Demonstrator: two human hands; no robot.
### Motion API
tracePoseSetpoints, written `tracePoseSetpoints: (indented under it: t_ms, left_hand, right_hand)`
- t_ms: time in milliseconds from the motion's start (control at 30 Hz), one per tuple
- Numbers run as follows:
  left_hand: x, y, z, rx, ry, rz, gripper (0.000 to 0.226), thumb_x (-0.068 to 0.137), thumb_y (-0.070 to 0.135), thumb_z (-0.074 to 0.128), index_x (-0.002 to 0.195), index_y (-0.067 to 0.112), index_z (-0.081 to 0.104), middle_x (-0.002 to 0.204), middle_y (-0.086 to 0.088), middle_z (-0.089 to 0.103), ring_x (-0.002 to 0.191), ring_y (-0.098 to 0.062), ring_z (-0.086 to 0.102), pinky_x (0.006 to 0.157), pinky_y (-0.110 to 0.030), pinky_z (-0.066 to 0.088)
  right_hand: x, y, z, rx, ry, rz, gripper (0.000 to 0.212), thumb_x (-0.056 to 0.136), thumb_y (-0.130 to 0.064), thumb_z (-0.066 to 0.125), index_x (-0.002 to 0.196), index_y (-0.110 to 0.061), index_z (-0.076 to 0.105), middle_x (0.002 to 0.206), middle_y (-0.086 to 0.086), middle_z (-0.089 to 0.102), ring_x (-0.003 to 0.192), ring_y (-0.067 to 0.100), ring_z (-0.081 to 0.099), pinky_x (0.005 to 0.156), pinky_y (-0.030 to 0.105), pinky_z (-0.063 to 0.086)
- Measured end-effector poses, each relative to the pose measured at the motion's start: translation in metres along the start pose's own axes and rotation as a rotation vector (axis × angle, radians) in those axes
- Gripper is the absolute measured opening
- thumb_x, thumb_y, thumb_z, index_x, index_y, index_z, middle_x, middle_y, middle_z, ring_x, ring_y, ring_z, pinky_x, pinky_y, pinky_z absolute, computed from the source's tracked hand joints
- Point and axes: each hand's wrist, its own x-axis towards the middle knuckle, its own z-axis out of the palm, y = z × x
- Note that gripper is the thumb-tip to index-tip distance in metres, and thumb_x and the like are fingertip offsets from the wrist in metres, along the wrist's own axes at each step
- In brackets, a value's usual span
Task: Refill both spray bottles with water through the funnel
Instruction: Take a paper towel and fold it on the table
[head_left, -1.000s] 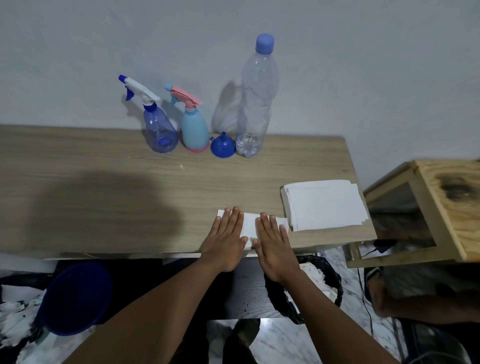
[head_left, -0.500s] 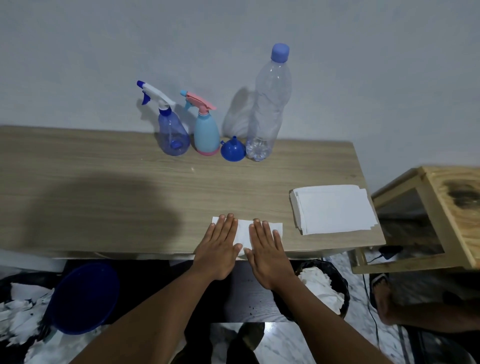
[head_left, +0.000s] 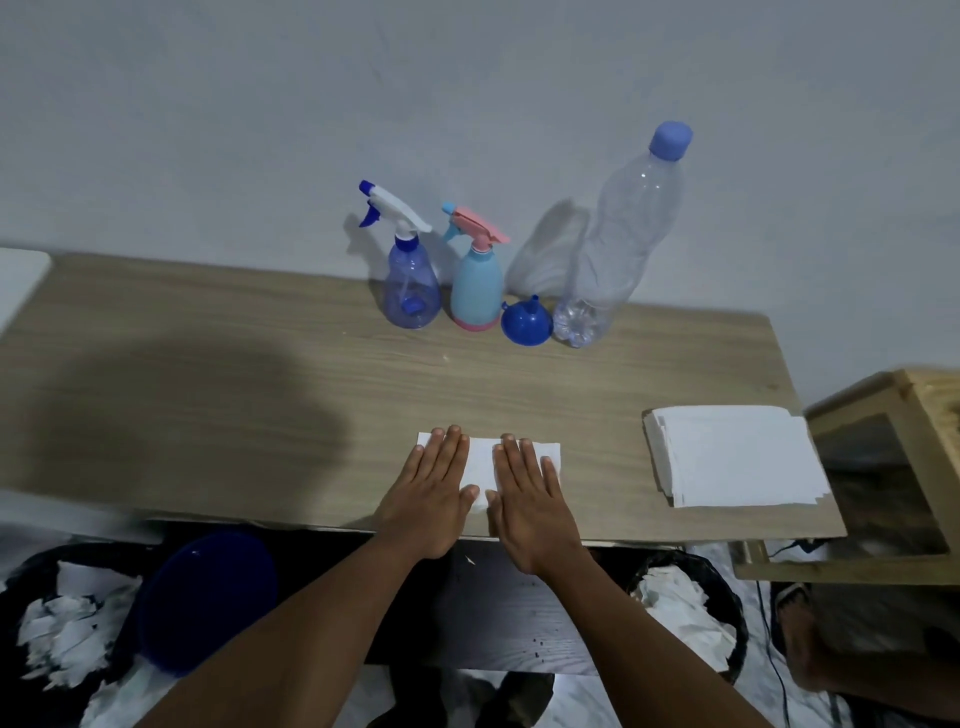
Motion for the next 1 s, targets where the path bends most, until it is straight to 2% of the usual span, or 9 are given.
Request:
tracePoseSetpoints:
  t_ms: [133,233,367,433,600,733,867,933,1000]
  left_hand:
    - [-0.001,-0.046,-0.008,0.007,0.053,-0.027,0.069,0.098,0.050,0.004,0.154,0.010,-0.004,0.161,-0.003,-0.011,0.151,-0.022,-0.007,0.120,-0.037,-0.005]
    - [0.004,-0.083,-0.018,0.005,0.056,-0.040,0.071,0.096,0.053,-0.005,0.154,0.012,-0.007,0.161,-0.002,-0.013,0.150,-0.020,-0.012,0.122,-0.037,-0.006]
    - [0.012,-0.124,-0.027,0.019,0.083,-0.071,0.078,0.092,0.055,-0.014,0.154,0.010,0.000,0.164,-0.006,-0.003,0.151,-0.021,-0.005,0.122,-0.042,0.004]
    - [0.016,-0.143,-0.030,0.009,0.071,-0.104,0.076,0.092,0.054,-0.014,0.154,0.011,-0.004,0.163,-0.005,-0.008,0.150,-0.021,-0.009,0.123,-0.041,0.001]
    - [0.026,-0.180,-0.043,-0.004,0.056,-0.168,0.074,0.093,0.054,-0.004,0.153,0.012,-0.012,0.163,-0.004,-0.014,0.150,-0.021,-0.014,0.121,-0.038,-0.007]
    - [0.023,-0.199,-0.049,-0.044,0.053,-0.234,0.067,0.102,0.048,0.011,0.153,0.013,-0.013,0.162,-0.004,-0.016,0.149,-0.021,-0.017,0.120,-0.038,-0.009]
    - [0.021,-0.203,-0.049,-0.066,0.046,-0.274,0.066,0.102,0.046,0.012,0.153,0.012,-0.014,0.162,-0.005,-0.017,0.149,-0.021,-0.017,0.121,-0.040,-0.008]
    - [0.019,-0.201,-0.051,-0.131,0.070,-0.265,0.067,0.102,0.048,0.016,0.154,0.014,-0.010,0.163,-0.003,-0.015,0.149,-0.020,-0.016,0.122,-0.042,-0.005]
    - [0.016,-0.202,-0.054,-0.212,0.178,-0.266,0.066,0.102,0.048,0.023,0.155,0.018,-0.002,0.163,-0.002,-0.008,0.150,-0.019,-0.010,0.122,-0.040,0.000]
  right_hand:
    - [0.033,-0.035,0.007,0.000,0.013,-0.043,0.062,0.105,-0.039,0.018,0.159,-0.011,0.007,0.167,0.006,-0.002,0.154,0.023,-0.009,0.126,0.046,0.003]
    - [0.063,-0.060,0.011,-0.012,0.018,-0.055,0.062,0.104,-0.038,0.020,0.159,-0.010,0.010,0.167,0.007,0.003,0.155,0.025,-0.005,0.125,0.047,0.007]
    - [0.100,-0.088,0.015,-0.023,0.014,-0.082,0.063,0.104,-0.038,0.023,0.159,-0.009,0.012,0.167,0.009,0.006,0.155,0.026,-0.001,0.125,0.047,0.008]
    - [0.119,-0.100,0.016,-0.030,0.009,-0.096,0.063,0.104,-0.037,0.024,0.159,-0.009,0.013,0.167,0.009,0.007,0.155,0.026,0.001,0.125,0.048,0.008]
    - [0.159,-0.126,0.016,-0.035,-0.040,-0.149,0.064,0.105,-0.038,0.023,0.159,-0.009,0.007,0.167,0.009,0.002,0.155,0.027,-0.003,0.125,0.049,0.005]
    - [0.179,-0.148,0.014,-0.010,-0.047,-0.176,0.064,0.103,-0.038,0.022,0.159,-0.008,0.009,0.167,0.011,0.005,0.155,0.028,0.000,0.125,0.049,0.004]
    - [0.186,-0.156,0.012,0.046,-0.075,-0.209,0.064,0.105,-0.037,0.027,0.158,-0.007,0.008,0.167,0.011,0.003,0.155,0.029,-0.002,0.125,0.048,0.001]
    - [0.186,-0.153,0.002,0.143,-0.060,-0.243,0.061,0.106,-0.037,0.030,0.158,-0.008,0.016,0.167,0.010,0.010,0.155,0.027,0.003,0.126,0.046,0.006]
    - [0.185,-0.144,-0.011,0.257,-0.003,-0.256,0.058,0.105,-0.034,0.037,0.155,-0.006,0.028,0.164,0.011,0.024,0.153,0.026,0.016,0.125,0.037,0.012]
